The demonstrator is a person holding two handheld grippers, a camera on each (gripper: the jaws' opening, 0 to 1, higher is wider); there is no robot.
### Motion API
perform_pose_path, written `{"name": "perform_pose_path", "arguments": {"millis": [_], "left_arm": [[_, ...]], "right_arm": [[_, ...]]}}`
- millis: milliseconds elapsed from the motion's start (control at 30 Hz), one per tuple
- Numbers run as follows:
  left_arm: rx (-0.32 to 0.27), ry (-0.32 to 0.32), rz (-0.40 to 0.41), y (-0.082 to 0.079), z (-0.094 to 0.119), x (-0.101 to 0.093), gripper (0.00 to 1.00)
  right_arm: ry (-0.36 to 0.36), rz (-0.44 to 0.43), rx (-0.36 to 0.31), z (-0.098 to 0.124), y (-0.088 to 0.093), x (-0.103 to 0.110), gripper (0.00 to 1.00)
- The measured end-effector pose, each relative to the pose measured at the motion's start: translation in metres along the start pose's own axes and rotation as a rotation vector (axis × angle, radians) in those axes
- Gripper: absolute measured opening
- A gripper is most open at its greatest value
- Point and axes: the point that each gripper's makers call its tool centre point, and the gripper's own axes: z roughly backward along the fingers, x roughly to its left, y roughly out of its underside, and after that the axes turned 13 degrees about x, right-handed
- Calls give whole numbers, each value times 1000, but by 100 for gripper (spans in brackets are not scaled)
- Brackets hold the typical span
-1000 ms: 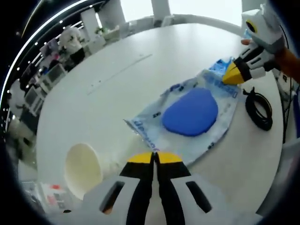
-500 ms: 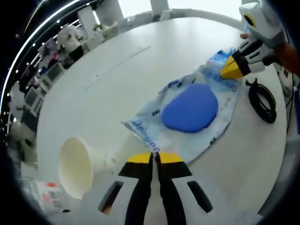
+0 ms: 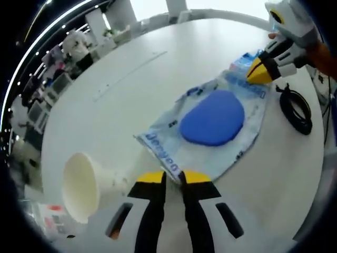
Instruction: Arrange the tabletop items into an orderly group along one side of the table until the central work area is clear of visible clutter.
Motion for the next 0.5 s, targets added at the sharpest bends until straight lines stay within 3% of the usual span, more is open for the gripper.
{"name": "perform_pose_path", "arguments": {"millis": [133, 500], "left_arm": [[-6, -7, 20, 2, 1, 4, 19], [-54, -8, 73, 9, 8, 8, 22]], "right_arm": [[3, 5, 2, 0, 0, 0, 5], [19, 16, -14, 5, 0, -2, 7]]}}
